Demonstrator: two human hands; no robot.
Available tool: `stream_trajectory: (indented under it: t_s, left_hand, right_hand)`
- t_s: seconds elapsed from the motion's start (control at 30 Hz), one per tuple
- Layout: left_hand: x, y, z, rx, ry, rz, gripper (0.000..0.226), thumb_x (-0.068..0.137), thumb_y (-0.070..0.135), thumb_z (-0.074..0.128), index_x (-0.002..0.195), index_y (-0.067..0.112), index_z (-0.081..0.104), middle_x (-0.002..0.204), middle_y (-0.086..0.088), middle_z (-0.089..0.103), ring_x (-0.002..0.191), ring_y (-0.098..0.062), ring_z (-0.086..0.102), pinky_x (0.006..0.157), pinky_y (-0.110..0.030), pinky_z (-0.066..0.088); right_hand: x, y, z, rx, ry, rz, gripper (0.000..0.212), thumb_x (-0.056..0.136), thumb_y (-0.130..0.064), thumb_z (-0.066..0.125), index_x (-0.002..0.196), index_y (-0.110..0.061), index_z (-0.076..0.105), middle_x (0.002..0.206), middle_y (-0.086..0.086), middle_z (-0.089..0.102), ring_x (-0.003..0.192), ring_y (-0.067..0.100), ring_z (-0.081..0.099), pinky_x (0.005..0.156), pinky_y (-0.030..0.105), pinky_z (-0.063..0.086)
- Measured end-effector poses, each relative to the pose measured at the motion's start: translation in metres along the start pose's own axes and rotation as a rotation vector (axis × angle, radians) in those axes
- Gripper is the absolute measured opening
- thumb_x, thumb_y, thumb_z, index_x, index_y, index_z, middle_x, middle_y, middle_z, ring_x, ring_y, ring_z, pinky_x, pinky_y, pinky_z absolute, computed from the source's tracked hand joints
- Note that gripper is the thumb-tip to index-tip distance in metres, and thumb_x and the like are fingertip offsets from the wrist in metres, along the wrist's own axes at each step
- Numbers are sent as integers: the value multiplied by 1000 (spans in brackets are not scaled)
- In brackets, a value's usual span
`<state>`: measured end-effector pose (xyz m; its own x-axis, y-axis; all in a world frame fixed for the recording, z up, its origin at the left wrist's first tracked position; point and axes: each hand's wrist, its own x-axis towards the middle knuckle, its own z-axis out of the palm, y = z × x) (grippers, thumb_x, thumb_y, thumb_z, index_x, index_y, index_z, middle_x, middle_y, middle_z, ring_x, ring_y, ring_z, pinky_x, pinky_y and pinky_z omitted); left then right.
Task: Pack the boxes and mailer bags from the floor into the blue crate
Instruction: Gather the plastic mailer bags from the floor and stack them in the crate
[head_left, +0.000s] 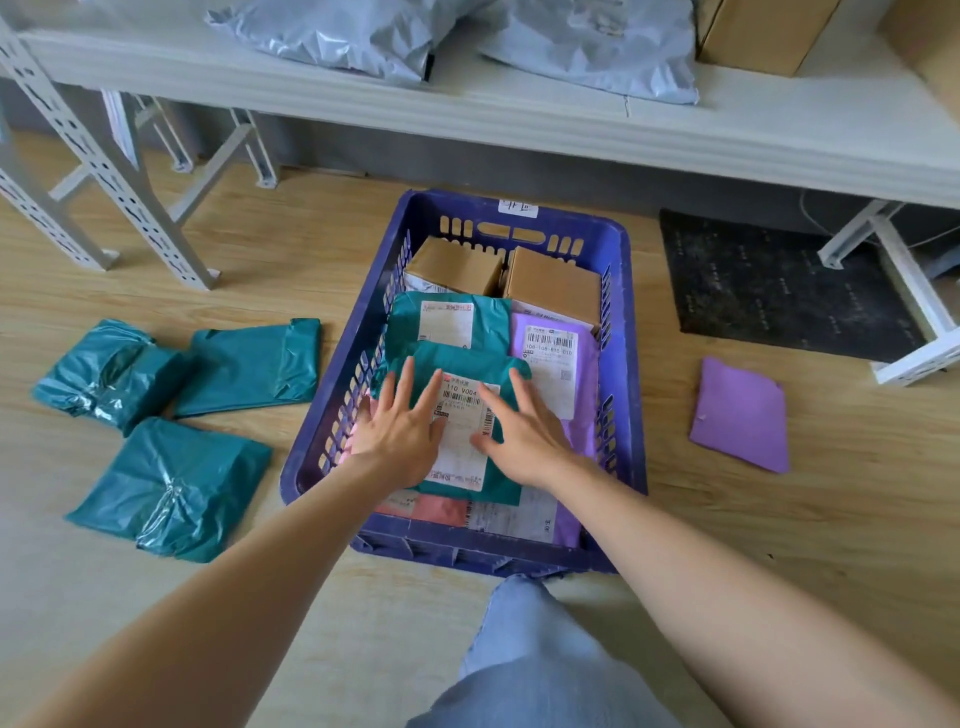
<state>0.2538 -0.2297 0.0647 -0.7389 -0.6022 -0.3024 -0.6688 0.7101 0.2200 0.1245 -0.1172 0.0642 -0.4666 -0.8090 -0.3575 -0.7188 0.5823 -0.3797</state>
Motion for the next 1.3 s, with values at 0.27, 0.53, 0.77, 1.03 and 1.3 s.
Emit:
stream_trajectory:
  t_s: [0.27,0.53,0.77,1.03,1.3]
  left_hand:
    - [12,-2,28,98,-136,4,64,98,52,14,146,33,-23,152,1,-34,143,-17,-24,116,-51,-7]
    - [8,8,16,119,-80,-3,66,97,52,19,150,28,-13,157,-4,-20,146,-23,-12,117,-53,1]
    - [5,41,-20,69,54,46,61,100,47,21,151,28,-6,159,-4,-15,147,-24,-8,119,-48,7]
    - [25,172,-45,-92,221,335,59,100,36,32,152,22,7,160,-9,0,147,-25,7,117,-41,17]
    - [77,285,8,-167,31,456,60,100,26,35,151,22,6,160,-6,0,147,-21,4,116,-37,23]
  right_hand:
    - [10,12,30,-148,-34,-15,70,96,-56,31,150,-38,-10,154,0,-33,143,17,-27,119,44,-7]
    - [8,8,12,-126,-39,-37,68,98,-50,35,151,-35,-4,158,5,-22,146,21,-17,118,48,-3]
    - [-11,19,-37,-52,194,-66,63,100,-43,37,153,-28,5,161,5,-9,148,23,-5,120,44,8]
    - [-39,104,-102,84,459,84,61,99,-38,42,152,-21,17,160,6,4,147,25,9,115,42,20]
    - [-43,235,-106,214,490,345,59,98,-35,44,150,-21,21,159,7,12,144,27,15,111,44,24]
